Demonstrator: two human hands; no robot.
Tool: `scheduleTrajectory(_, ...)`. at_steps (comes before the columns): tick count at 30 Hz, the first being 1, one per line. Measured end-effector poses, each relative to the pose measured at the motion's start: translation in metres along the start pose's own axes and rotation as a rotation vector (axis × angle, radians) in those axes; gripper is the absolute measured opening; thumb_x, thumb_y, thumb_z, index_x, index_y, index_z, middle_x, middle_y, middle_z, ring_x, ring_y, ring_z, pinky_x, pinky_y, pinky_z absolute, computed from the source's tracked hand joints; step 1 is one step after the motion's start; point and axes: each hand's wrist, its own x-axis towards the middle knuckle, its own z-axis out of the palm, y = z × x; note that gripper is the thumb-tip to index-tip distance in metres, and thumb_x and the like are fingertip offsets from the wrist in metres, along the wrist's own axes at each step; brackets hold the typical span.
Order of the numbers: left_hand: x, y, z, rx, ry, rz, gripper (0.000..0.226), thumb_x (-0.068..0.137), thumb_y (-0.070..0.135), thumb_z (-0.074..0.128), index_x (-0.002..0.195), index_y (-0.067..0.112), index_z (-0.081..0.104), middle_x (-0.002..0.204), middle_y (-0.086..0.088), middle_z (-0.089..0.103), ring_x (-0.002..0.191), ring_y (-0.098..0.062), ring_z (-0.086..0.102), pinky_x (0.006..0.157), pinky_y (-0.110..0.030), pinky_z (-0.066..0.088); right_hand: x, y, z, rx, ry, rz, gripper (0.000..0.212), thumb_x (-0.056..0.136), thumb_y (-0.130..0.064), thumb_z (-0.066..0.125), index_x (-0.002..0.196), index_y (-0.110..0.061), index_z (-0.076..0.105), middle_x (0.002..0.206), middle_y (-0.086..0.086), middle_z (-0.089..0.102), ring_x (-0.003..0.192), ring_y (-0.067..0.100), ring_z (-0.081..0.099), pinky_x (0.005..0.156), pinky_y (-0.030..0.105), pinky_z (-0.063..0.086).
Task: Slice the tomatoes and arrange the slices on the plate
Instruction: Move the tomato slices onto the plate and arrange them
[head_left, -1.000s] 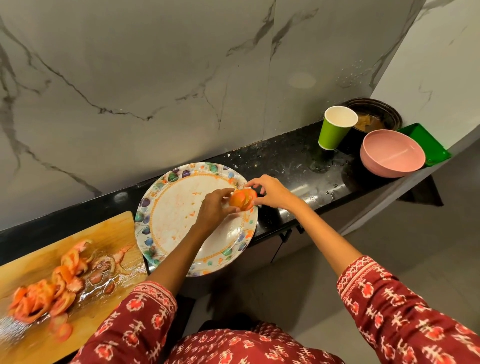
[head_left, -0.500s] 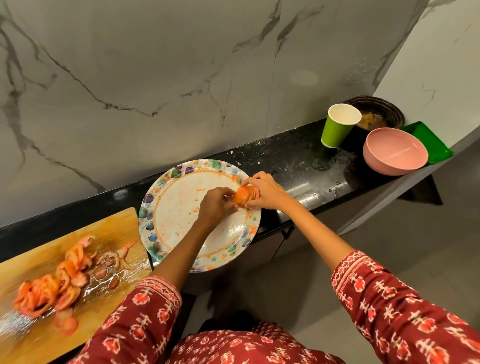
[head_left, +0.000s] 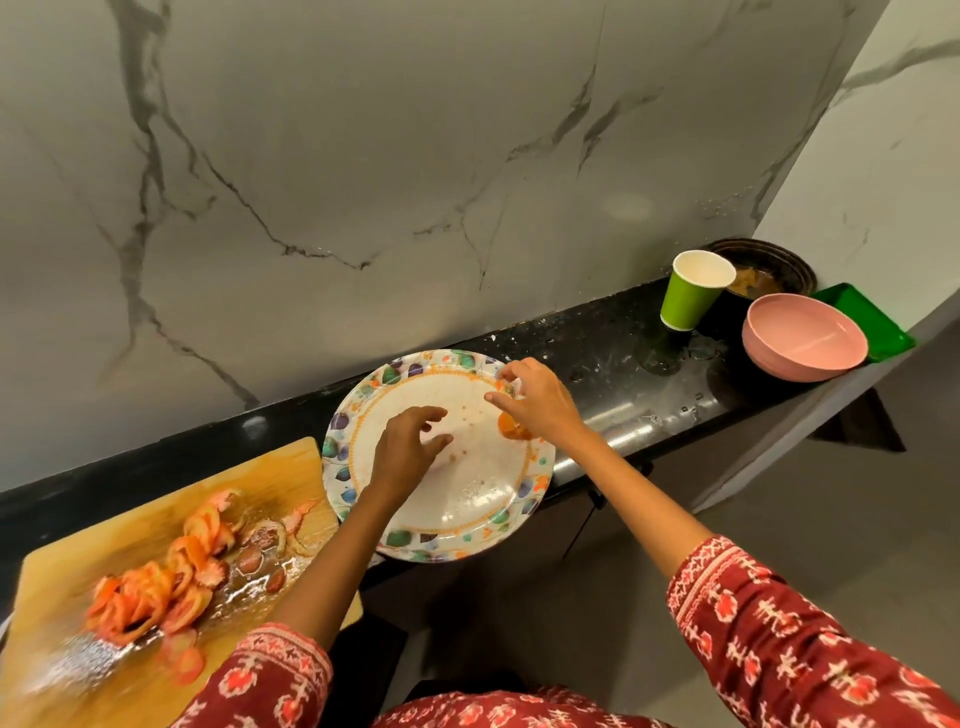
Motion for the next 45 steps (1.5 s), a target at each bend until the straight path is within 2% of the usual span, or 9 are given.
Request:
scheduleTrajectory(9, -0.061, -0.073, -0.087, 0.026, 0.162, -0.075, 0.031, 0.082, 0.018, 0.068, 0.112, 0.013, 0.064, 0.11, -0.005, 0.066, 0.093, -0.015, 0.059, 0.079, -0.03, 0.049, -0.004, -0.114, 0.056, 0.045, -0.128, -0.179, 0.03, 0.087, -0.028, 0.064, 0.106, -0.006, 0.062, 0.109, 0.011, 0.062, 0.096, 0.025, 0.056, 0.077, 0.022, 0.037)
scheduleTrajectory(13, -0.102, -0.107, -0.125, 0.048, 0.256, -0.171, 0.032, 0.082, 0.014, 0.068, 0.113, 0.012, 0.063, 0.112, -0.006, 0.065, 0.104, -0.021, 0.058, 0.09, -0.036, 0.045, -0.017, -0.162, 0.095, 0.054, -0.215, -0.257, 0.027, 0.086, -0.025, 0.064, 0.105, -0.006, 0.063, 0.106, 0.011, 0.063, 0.094, 0.025, 0.057, 0.077, 0.03, 0.044)
scheduleTrajectory(17, -0.149, -0.147, -0.161, 0.05, 0.388, -0.216, 0.027, 0.079, 0.01, 0.068, 0.106, 0.01, 0.067, 0.105, -0.008, 0.067, 0.101, -0.026, 0.059, 0.088, -0.041, 0.046, -0.035, -0.197, 0.133, 0.042, -0.287, -0.327, 0.025, 0.086, -0.021, 0.064, 0.107, -0.007, 0.062, 0.105, 0.01, 0.063, 0.086, 0.014, 0.052, 0.071, 0.019, 0.034)
scheduleTrajectory(22, -0.199, -0.189, -0.207, -0.059, 0.511, -0.412, 0.025, 0.08, 0.006, 0.067, 0.105, 0.004, 0.068, 0.102, -0.013, 0.068, 0.096, -0.026, 0.063, 0.083, -0.031, 0.046, -0.046, -0.227, 0.166, -0.015, -0.341, -0.405, 0.024, 0.088, -0.019, 0.061, 0.109, -0.007, 0.061, 0.106, 0.01, 0.063, 0.095, 0.02, 0.056, 0.076, 0.02, 0.036)
scheduleTrajectory(27, -0.22, -0.209, -0.226, -0.069, 0.471, -0.424, 0.025, 0.078, 0.006, 0.069, 0.104, 0.007, 0.069, 0.098, -0.011, 0.069, 0.087, -0.02, 0.063, 0.08, -0.027, 0.048, -0.05, -0.257, 0.184, -0.031, -0.323, -0.386, 0.028, 0.089, -0.018, 0.058, 0.116, -0.01, 0.057, 0.101, 0.007, 0.063, 0.091, 0.02, 0.059, 0.075, 0.031, 0.049)
scheduleTrajectory(31, -0.219, -0.209, -0.221, -0.096, 0.414, -0.411, 0.027, 0.078, 0.005, 0.07, 0.104, 0.004, 0.068, 0.1, -0.011, 0.069, 0.088, -0.018, 0.062, 0.08, -0.025, 0.046, -0.054, -0.273, 0.196, -0.087, -0.259, -0.326, 0.028, 0.091, -0.018, 0.054, 0.119, -0.011, 0.051, 0.091, 0.008, 0.063, 0.081, 0.02, 0.059, 0.062, 0.03, 0.045)
scheduleTrajectory(36, -0.217, -0.203, -0.212, -0.107, 0.38, -0.394, 0.026, 0.079, 0.01, 0.07, 0.105, 0.009, 0.068, 0.104, -0.005, 0.069, 0.092, -0.016, 0.062, 0.08, -0.024, 0.046, -0.06, -0.292, 0.202, -0.104, -0.296, -0.352, 0.024, 0.091, -0.02, 0.058, 0.114, -0.011, 0.058, 0.096, 0.005, 0.064, 0.086, 0.015, 0.059, 0.068, 0.024, 0.047)
scheduleTrajectory(41, -0.22, -0.205, -0.204, -0.048, 0.398, -0.543, 0.023, 0.082, 0.021, 0.067, 0.105, 0.018, 0.068, 0.102, 0.0, 0.069, 0.088, -0.016, 0.063, 0.075, -0.03, 0.05, -0.084, -0.309, 0.22, -0.268, -0.365, -0.342, 0.031, 0.086, -0.036, 0.064, 0.107, -0.013, 0.057, 0.097, 0.003, 0.062, 0.089, 0.017, 0.06, 0.074, 0.031, 0.053)
scheduleTrajectory(45, -0.216, -0.196, -0.193, -0.074, 0.395, -0.609, 0.033, 0.08, 0.029, 0.07, 0.109, 0.017, 0.063, 0.093, -0.001, 0.071, 0.093, -0.018, 0.063, 0.073, -0.032, 0.047, -0.093, -0.306, 0.224, -0.271, -0.345, -0.346, 0.03, 0.086, -0.027, 0.064, 0.11, -0.013, 0.053, 0.102, 0.004, 0.06, 0.091, 0.018, 0.059, 0.072, 0.028, 0.05)
